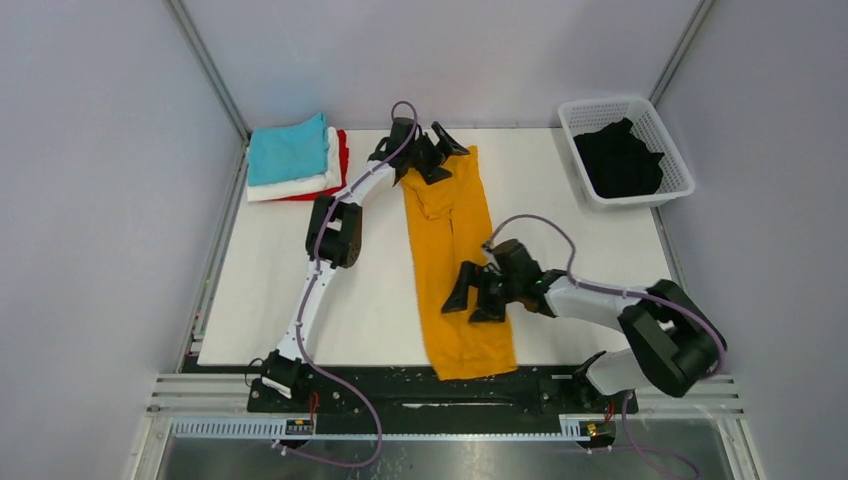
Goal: Fold and stack the t-shirts
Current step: Rotate the tshirt 90 degrees, then grab the bottom of the folded rectangular tshirt with both arms
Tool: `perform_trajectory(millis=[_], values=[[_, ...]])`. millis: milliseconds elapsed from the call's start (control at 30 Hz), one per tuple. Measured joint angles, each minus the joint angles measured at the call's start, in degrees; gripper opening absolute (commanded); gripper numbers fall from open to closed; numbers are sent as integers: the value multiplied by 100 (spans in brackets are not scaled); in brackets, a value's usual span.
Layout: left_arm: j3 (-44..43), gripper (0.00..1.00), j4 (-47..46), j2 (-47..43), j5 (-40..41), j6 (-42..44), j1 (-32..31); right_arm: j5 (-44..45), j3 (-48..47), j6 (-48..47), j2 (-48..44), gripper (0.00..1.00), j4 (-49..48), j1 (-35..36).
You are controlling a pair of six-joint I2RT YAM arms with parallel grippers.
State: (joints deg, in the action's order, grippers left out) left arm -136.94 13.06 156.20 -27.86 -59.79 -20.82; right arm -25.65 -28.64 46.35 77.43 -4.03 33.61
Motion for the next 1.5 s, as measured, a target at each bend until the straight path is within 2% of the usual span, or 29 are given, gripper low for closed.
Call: perform_trajectory(millis=[167,333,600,767,900,967,1067,1233,1333,1400,1500], values=[[-297,99,-911,455,-267,-780,28,-286,-772,313,984,99,-474,1060],[-328,99,-1397,612,0,-1241,55,-251,-1228,245,1095,99,-275,1172],[-673,99,-1921,964,597,-1880,149,614,-1480,-487,293,99,737,1172],[-693,99,-1917,944,776,-1749,236,1370,-1462,-918,-367,99,1266,1064],[-481,99,-1589,601,673,-1268,256,1598,-1390,-1126,-706,99,1615,686],[-170,99,-1281,173,555,-929,251,1598,-1176,-1161,-905,99,1617,367],[761,99,-688,-1045,380,-168,203,1532,-680,-1143,-1292,100,1659,-175],[3545,99,11,-4374,455,1209,-234,1287,-186,-1163,-1921,99,1987,-374],[5493,99,-195,-6389,807,1663,-839,1287,37,-1211,-2334,98,2229,-367],[6677,99,-205,-7399,1176,1812,-1403,1303,153,-1246,-2439,93,2393,-361],[7989,98,-70,-8111,1755,1816,-2149,1325,260,-1285,-2413,88,2601,-308]])
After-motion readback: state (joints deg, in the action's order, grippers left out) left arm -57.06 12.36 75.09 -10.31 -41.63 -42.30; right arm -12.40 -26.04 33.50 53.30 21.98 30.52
